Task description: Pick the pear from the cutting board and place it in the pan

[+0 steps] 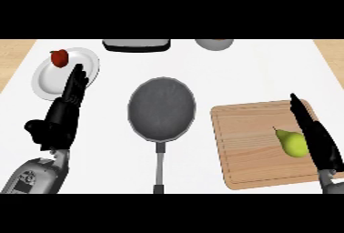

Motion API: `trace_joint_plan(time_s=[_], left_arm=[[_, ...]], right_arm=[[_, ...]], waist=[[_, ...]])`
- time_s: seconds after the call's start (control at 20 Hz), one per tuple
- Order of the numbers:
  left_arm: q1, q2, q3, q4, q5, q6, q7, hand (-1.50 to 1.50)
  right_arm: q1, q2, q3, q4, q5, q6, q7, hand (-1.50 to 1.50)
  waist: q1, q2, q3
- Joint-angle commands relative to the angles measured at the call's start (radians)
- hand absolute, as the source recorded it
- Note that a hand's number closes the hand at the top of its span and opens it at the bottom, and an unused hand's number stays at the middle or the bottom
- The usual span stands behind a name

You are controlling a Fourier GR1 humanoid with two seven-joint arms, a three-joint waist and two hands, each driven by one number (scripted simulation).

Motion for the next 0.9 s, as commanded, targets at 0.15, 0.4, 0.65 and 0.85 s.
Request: trace_joint_plan(time_s=[0.15, 0.4, 0.65, 0.85], left_arm=[[0.046, 0.082, 0.034, 0.11, -0.018, -0.023, 0.086, 0.0], [0.093, 0.108, 0.027, 0.174, -0.025, -0.033, 0.133, 0.0], [0.098, 0.158, 0.099, 0.232, 0.014, -0.071, 0.194, 0.0], [0.061, 0.159, 0.132, 0.329, 0.024, -0.12, 0.148, 0.0]], right_arm=[[-0.151, 0.043, 0.072, -0.042, -0.263, 0.401, 0.037, -1.5], [-0.241, -0.262, 0.104, -0.067, 0.128, 0.377, -0.061, 1.5], [-0.192, -0.078, -0.183, 0.255, -0.419, 0.609, -0.127, -1.5], [-0.336, -0.182, -0.182, 0.377, -0.39, 0.846, -0.141, -1.5]], waist=[[0.077, 0.046, 0.006], [0.087, 0.033, -0.019], [0.009, 0.031, 0.004], [0.009, 0.031, 0.002]])
